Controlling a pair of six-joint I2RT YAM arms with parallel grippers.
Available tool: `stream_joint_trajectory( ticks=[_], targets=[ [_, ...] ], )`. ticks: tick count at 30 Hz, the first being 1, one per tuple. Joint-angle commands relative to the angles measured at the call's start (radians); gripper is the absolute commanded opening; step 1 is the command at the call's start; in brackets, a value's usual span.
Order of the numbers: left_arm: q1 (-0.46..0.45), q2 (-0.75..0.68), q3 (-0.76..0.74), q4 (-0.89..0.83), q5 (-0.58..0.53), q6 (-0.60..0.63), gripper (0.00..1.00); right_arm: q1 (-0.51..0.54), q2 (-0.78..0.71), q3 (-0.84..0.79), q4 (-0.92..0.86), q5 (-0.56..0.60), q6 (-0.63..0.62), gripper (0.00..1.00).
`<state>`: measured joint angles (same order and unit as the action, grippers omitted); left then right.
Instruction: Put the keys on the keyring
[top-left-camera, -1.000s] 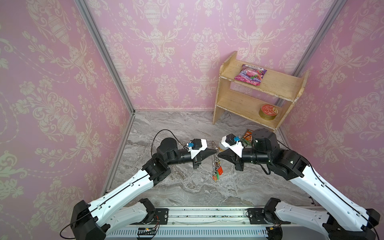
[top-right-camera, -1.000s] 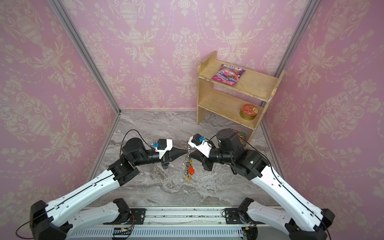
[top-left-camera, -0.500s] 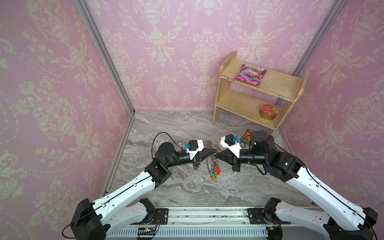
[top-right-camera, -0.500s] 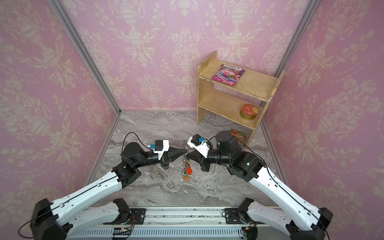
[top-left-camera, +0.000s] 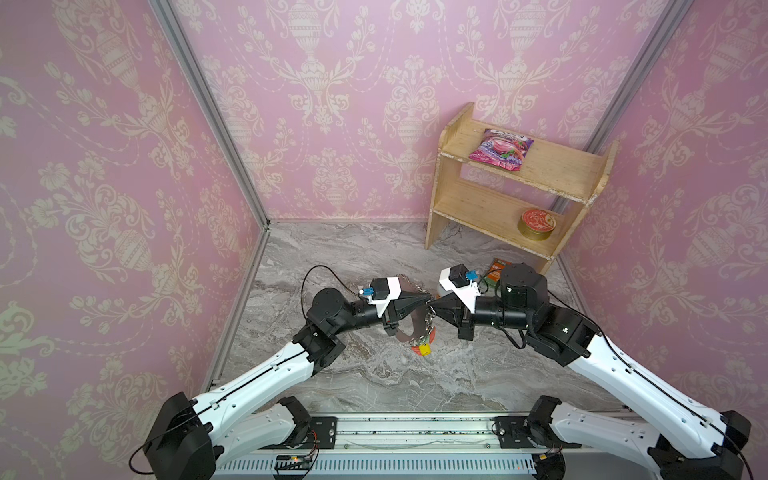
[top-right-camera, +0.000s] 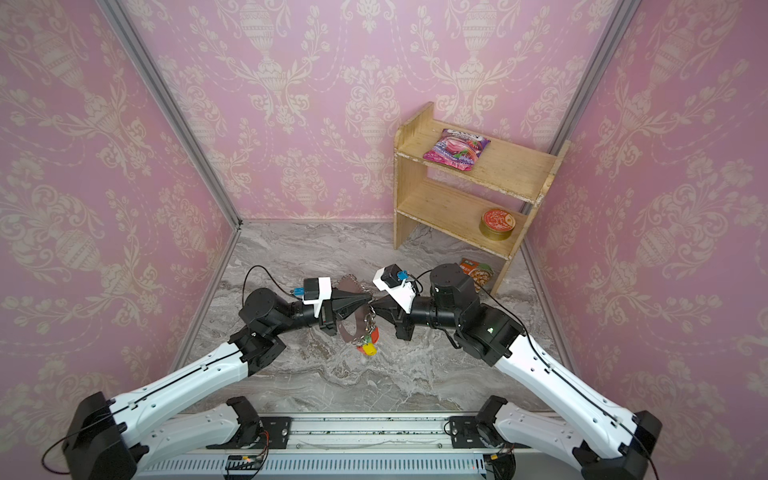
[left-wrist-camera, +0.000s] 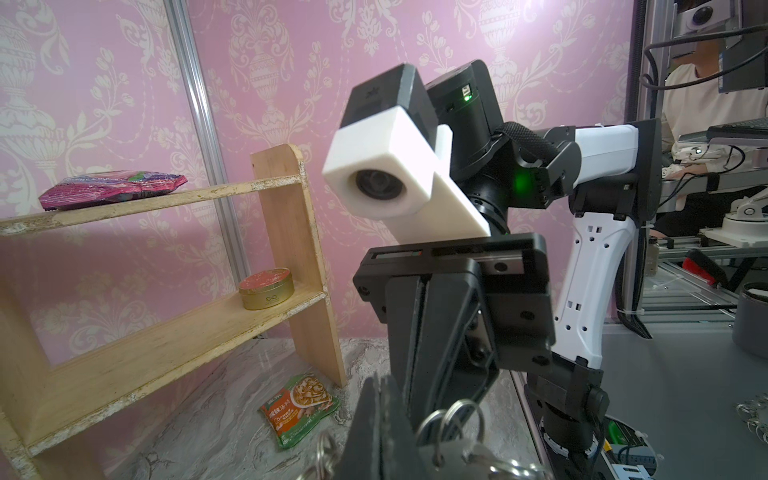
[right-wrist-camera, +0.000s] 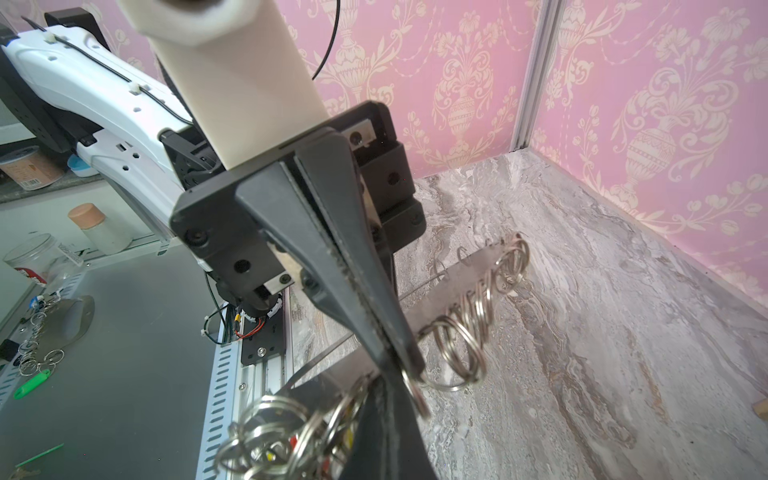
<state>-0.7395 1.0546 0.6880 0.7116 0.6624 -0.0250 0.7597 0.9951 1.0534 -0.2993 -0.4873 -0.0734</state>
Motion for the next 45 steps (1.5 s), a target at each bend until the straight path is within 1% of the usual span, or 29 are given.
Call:
stream_joint_trajectory(
  ticks=[1, 3, 5, 6, 9, 11, 15, 19, 23, 29, 35, 45],
  targets=[
    [0.0, -0.001, 0.0, 0.083, -0.055, -0.014, 0.0, 0.056, -0.004, -0.015, -0.002, -0.101, 0.009, 0.01],
    [0.004, -0.008, -0.006, 0.083, -0.049, -0.01, 0.0, 0.055, -0.018, -0.009, -0.051, -0.066, -0.011, 0.15],
    [0.009, -0.014, -0.008, 0.086, -0.037, -0.01, 0.0, 0.056, -0.034, 0.004, -0.109, -0.023, -0.037, 0.27],
    [0.011, -0.017, -0.009, 0.089, -0.029, -0.009, 0.0, 0.055, -0.041, 0.01, -0.135, -0.004, -0.049, 0.29],
    [0.018, -0.02, -0.02, 0.119, -0.012, -0.015, 0.0, 0.044, -0.059, 0.03, -0.206, 0.041, -0.078, 0.31],
    [0.023, -0.017, -0.02, 0.131, 0.0, -0.025, 0.0, 0.029, -0.068, 0.043, -0.237, 0.052, -0.091, 0.31],
    [0.03, -0.004, -0.024, 0.174, 0.018, -0.051, 0.0, -0.007, -0.087, 0.061, -0.261, 0.07, -0.116, 0.33],
    [0.031, 0.005, -0.022, 0.18, 0.037, -0.062, 0.0, -0.042, -0.106, 0.071, -0.232, 0.061, -0.123, 0.34],
    [0.033, 0.008, -0.013, 0.175, 0.057, -0.066, 0.0, -0.063, -0.118, 0.058, -0.146, 0.027, -0.095, 0.33],
    [0.033, 0.013, -0.009, 0.175, 0.081, -0.075, 0.0, -0.075, -0.087, 0.052, -0.027, -0.035, -0.061, 0.23],
    [0.033, 0.014, -0.004, 0.173, 0.1, -0.084, 0.0, -0.087, -0.058, 0.059, 0.018, -0.07, -0.058, 0.2],
    [0.033, 0.015, 0.002, 0.183, 0.114, -0.094, 0.0, -0.094, -0.025, 0.062, 0.011, -0.12, -0.054, 0.16]
  ],
)
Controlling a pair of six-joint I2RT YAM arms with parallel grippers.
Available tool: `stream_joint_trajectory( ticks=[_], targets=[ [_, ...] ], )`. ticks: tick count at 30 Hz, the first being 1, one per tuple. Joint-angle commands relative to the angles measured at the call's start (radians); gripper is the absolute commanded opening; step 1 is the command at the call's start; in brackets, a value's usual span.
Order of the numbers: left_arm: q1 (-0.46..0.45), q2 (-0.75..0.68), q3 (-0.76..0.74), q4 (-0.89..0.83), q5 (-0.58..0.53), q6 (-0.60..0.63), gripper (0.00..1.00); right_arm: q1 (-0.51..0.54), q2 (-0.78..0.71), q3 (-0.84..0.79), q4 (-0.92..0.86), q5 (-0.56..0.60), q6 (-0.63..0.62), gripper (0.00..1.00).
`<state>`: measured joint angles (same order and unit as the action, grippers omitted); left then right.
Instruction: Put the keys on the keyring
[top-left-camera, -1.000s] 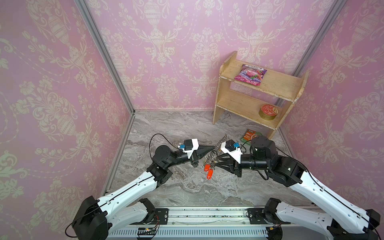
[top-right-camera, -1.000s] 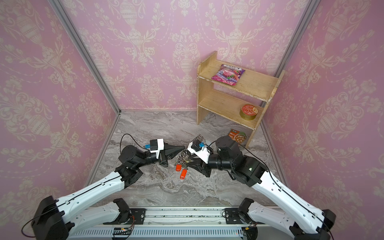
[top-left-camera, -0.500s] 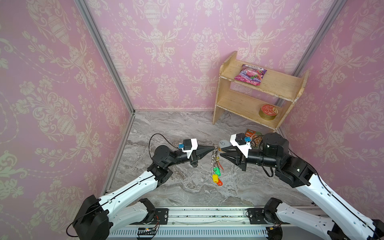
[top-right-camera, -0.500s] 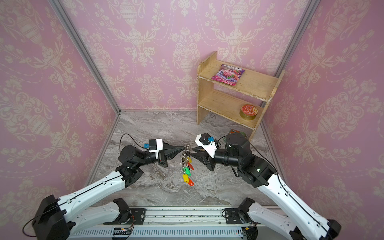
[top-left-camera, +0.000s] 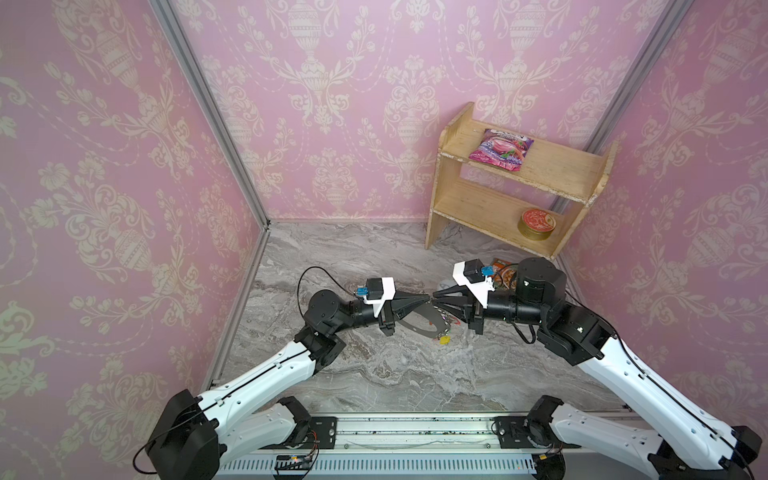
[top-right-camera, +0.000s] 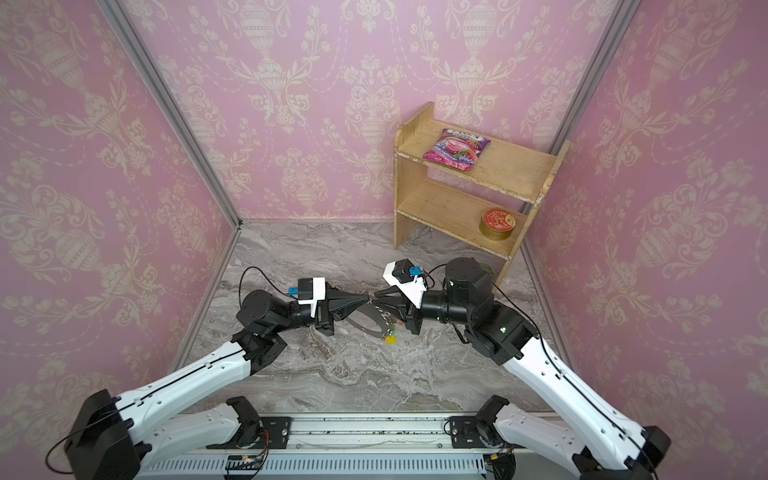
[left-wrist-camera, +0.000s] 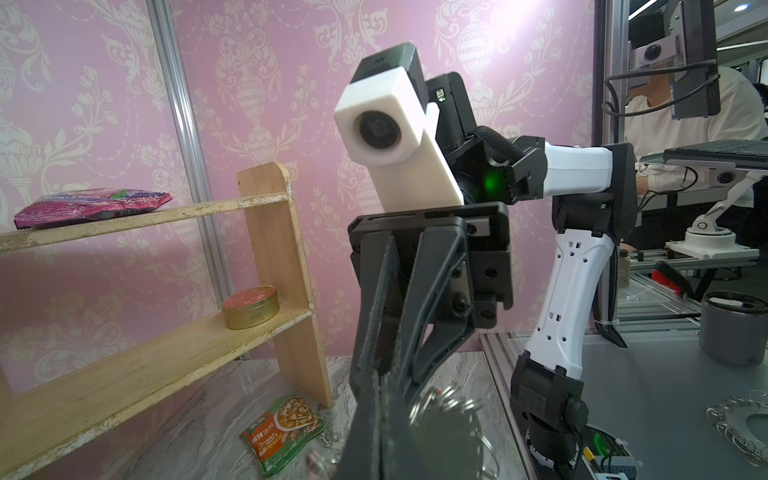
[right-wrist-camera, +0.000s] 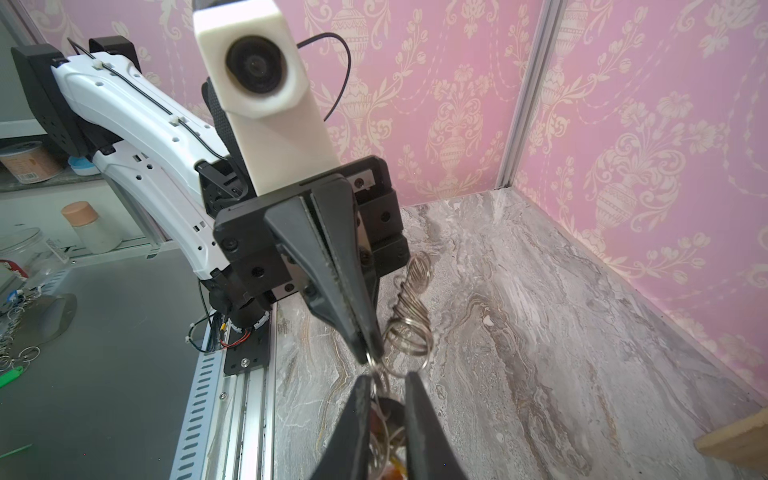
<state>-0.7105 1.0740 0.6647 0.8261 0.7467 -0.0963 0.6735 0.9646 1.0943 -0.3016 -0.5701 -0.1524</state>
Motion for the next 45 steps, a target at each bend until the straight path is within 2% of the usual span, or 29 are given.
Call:
stream_joint_trajectory(
  ticks=[1, 32, 36, 39, 45],
  targets=[
    [0.004, -0.004, 0.027, 0.069, 0.032, -0.023, 0.0, -0.008, 0.008, 0.022, 0.013, -0.041, 0.025, 0.16],
    [0.004, -0.013, 0.026, 0.092, 0.036, -0.037, 0.0, -0.011, 0.037, 0.013, 0.0, -0.1, 0.049, 0.11],
    [0.005, -0.014, 0.024, 0.096, 0.037, -0.037, 0.0, -0.012, 0.045, 0.007, 0.006, -0.108, 0.059, 0.07],
    [0.003, -0.016, 0.024, 0.097, 0.037, -0.038, 0.0, -0.012, 0.046, 0.005, 0.014, -0.111, 0.068, 0.0],
    [0.004, -0.016, 0.024, 0.081, 0.037, -0.038, 0.0, -0.012, 0.036, 0.011, 0.011, -0.101, 0.064, 0.0]
  ],
)
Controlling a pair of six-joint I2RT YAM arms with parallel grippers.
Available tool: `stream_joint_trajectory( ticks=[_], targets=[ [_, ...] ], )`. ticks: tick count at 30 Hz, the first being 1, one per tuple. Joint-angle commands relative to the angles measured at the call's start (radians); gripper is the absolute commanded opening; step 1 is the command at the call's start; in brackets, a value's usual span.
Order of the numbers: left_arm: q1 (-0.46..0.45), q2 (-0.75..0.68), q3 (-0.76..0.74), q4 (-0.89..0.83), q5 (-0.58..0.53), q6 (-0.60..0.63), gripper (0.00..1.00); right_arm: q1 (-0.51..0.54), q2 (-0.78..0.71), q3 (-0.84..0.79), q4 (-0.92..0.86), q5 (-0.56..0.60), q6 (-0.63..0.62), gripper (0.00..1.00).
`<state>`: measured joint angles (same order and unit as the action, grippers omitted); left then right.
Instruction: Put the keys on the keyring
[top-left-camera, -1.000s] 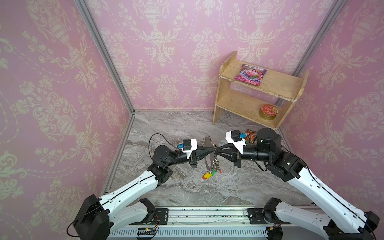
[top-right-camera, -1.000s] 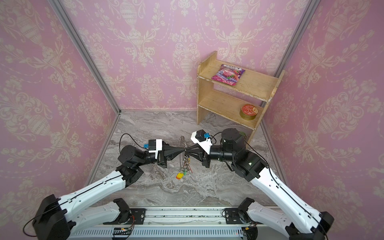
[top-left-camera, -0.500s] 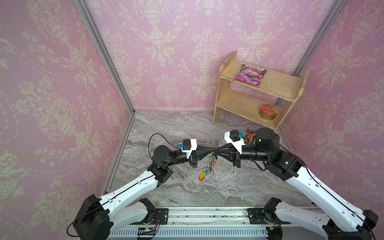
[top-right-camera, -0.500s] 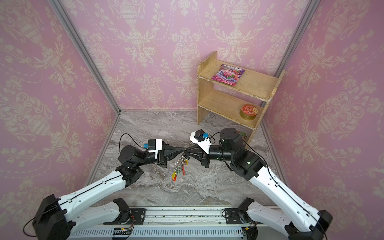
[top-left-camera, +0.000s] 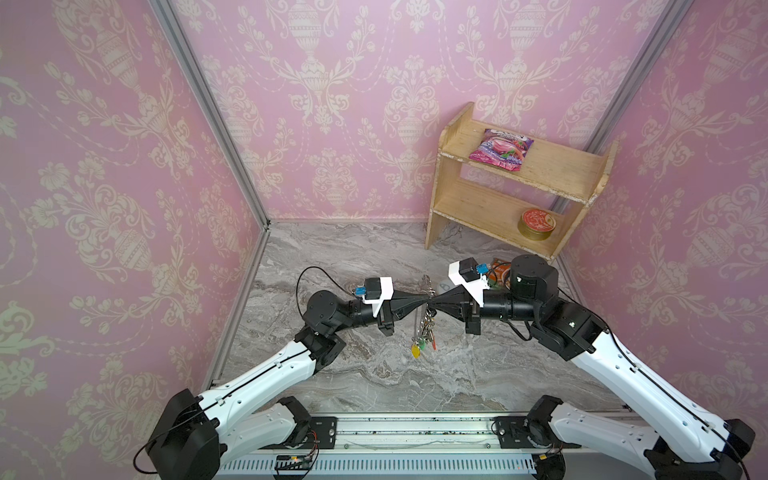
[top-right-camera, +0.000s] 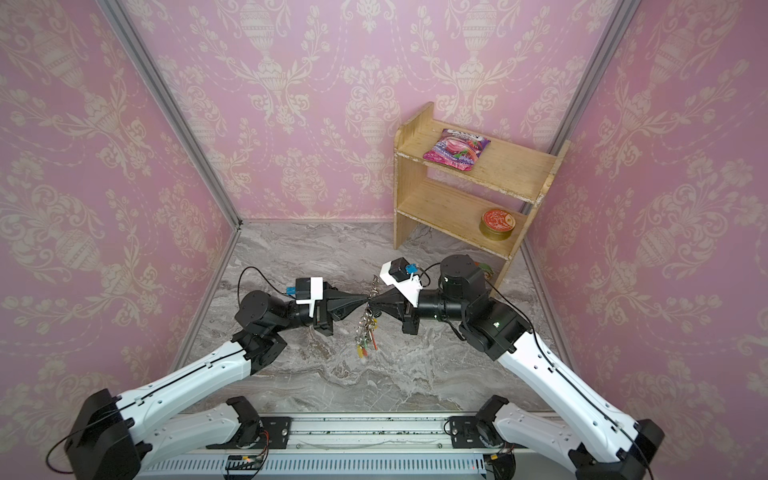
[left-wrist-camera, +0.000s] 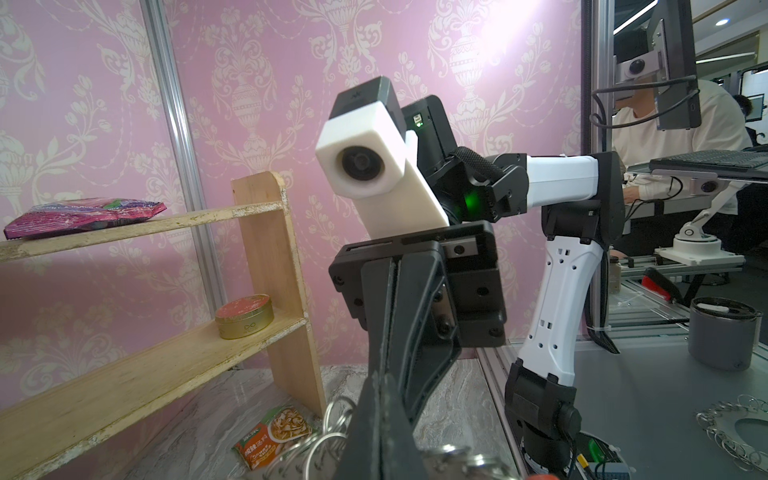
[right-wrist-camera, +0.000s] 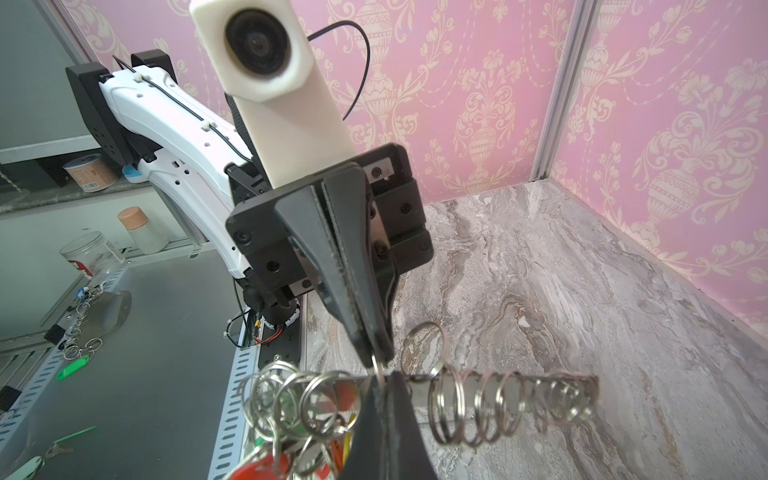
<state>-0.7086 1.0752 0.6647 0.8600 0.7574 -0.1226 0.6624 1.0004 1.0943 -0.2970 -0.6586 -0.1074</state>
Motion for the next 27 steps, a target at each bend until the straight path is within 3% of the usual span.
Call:
stream_joint_trajectory(
  ticks=[1, 5, 8, 12, 16, 19, 27],
  targets=[
    [0.001, -0.016, 0.025, 0.039, 0.026, -0.012, 0.0, -0.001, -0.002, 0.017, -0.005, -0.005, 0.014, 0.0],
    [0.002, -0.022, 0.034, -0.031, 0.026, -0.001, 0.03, -0.001, 0.001, 0.065, -0.083, 0.037, -0.009, 0.0],
    [0.003, -0.039, 0.055, -0.153, 0.025, 0.03, 0.17, -0.001, 0.009, 0.121, -0.16, 0.067, -0.035, 0.0],
    [0.002, -0.068, 0.131, -0.451, 0.018, 0.115, 0.4, 0.003, 0.042, 0.187, -0.286, 0.105, -0.073, 0.0],
    [0.002, -0.075, 0.217, -0.71, 0.024, 0.19, 0.53, 0.048, 0.083, 0.249, -0.4, 0.201, -0.125, 0.0],
    [0.002, -0.084, 0.239, -0.766, 0.018, 0.22, 0.52, 0.076, 0.109, 0.279, -0.455, 0.243, -0.157, 0.0],
    [0.002, -0.035, 0.297, -0.844, 0.088, 0.251, 0.31, 0.096, 0.126, 0.303, -0.465, 0.254, -0.169, 0.0]
  ],
)
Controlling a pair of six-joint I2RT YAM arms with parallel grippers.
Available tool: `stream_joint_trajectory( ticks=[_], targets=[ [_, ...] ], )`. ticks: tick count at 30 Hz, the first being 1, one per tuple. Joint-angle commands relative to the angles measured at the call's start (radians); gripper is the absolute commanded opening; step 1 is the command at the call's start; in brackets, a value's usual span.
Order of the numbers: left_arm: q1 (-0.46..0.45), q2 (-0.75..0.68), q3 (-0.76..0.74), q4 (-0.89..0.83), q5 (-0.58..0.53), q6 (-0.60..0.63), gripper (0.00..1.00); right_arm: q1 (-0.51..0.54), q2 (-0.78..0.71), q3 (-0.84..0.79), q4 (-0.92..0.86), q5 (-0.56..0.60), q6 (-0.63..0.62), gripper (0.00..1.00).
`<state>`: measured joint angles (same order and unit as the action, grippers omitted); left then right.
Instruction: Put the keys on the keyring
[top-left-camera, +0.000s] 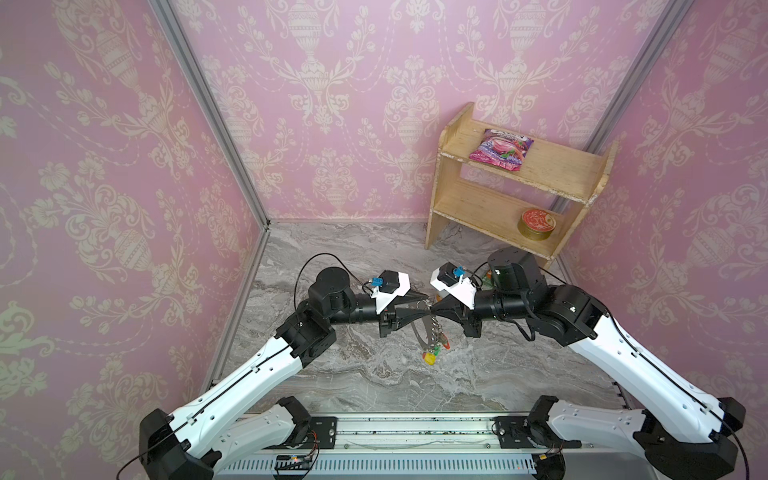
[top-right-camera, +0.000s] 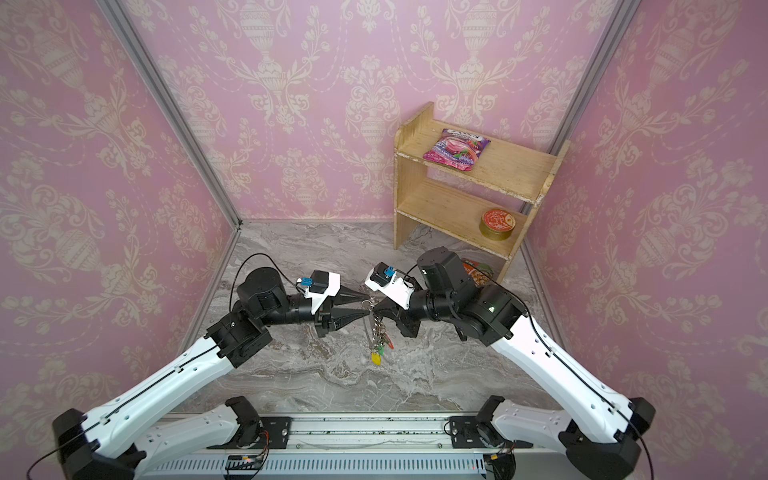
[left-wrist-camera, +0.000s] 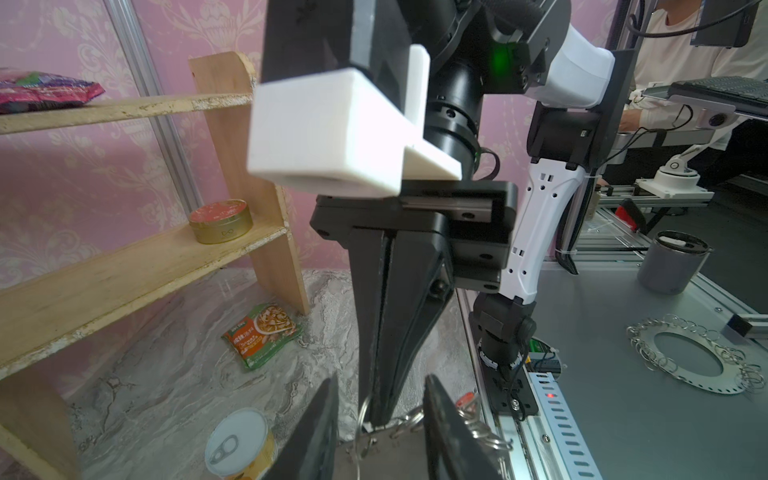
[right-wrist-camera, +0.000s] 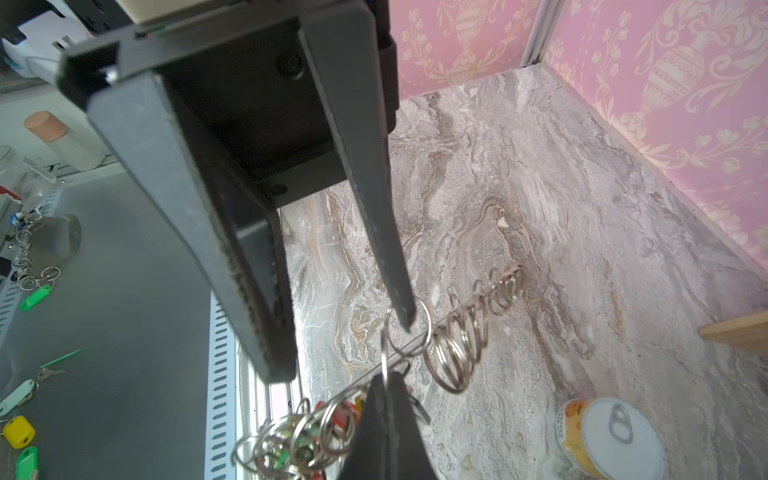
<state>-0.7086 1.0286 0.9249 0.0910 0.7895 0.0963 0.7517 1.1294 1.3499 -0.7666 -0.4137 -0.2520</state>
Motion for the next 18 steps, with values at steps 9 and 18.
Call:
stream_joint_trajectory(
  ticks=[9, 18],
  targets=[
    [0.002, 0.036, 0.054, -0.096, 0.061, 0.06, 0.23, 0.01, 0.002, 0.045, 0.012, -0.017, -0.024, 0.0],
    [0.0, 0.063, 0.067, -0.084, 0.078, 0.063, 0.17, 0.012, -0.002, 0.041, 0.017, -0.036, -0.026, 0.0]
  ],
)
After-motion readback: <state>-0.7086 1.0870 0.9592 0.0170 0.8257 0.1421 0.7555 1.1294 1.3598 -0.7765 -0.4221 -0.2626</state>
